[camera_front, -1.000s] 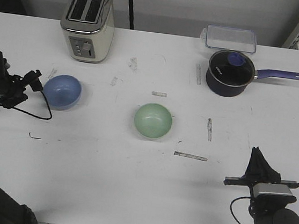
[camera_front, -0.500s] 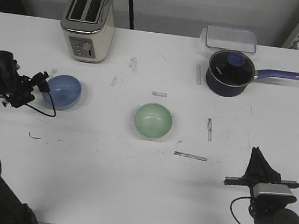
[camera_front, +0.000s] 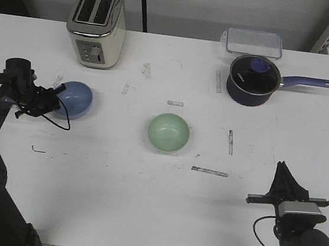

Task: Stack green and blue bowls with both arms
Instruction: 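Reach the left gripper to the light blue bowl and grasp its rim, then lift the blue bowl with the left gripper over the green bowl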

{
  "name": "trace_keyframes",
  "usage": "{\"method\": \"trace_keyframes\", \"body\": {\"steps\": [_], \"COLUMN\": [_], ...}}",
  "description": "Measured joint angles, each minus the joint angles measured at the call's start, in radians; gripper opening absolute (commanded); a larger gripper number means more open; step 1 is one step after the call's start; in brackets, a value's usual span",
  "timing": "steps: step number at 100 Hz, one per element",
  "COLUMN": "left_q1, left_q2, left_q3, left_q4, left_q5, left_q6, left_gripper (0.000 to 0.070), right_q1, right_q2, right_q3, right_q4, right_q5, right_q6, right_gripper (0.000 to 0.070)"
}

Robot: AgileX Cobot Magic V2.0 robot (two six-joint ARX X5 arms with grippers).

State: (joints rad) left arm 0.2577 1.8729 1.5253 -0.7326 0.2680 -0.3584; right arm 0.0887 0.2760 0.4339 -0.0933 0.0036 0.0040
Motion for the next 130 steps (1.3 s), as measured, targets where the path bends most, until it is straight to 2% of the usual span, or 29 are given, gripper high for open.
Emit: {"method": "trace_keyframes", "body": {"steps": [31, 42, 89, 112, 130], "left_q1": [-0.011, -0.043, -0.317, -0.497, -0.585], "left_q2": [0.000, -0.011, -0.198, -0.192, -0.143], "left_q3": [0.000, 0.000, 0.007, 0.085, 0.185], "left_q4": [-0.015, -0.038, -0.050, -0.079, -0.078], "left_q5": [0.002, 0.016, 0.019, 0.019, 0.017], "left_q6": [-0.001, -0.023, -0.166, -0.183, -0.183], "left_gripper": [0.0003, 0.0003, 0.0002, 0.0002, 0.0003], "right_q1": [0.000, 0.000, 0.000, 0.000, 0.000], "right_q2": [0.000, 0.000, 0.000, 0.000, 0.000], "right_q3": [0.000, 0.000, 0.000, 0.000, 0.000], "right_q4": [0.000, 0.000, 0.000, 0.000, 0.000], "right_q5": [0.000, 0.000, 0.000, 0.000, 0.000], "right_q6": [0.000, 0.000, 0.000, 0.000, 0.000], "right_gripper": [0.0015, 0.0015, 0.0015, 0.0015, 0.0015]}}
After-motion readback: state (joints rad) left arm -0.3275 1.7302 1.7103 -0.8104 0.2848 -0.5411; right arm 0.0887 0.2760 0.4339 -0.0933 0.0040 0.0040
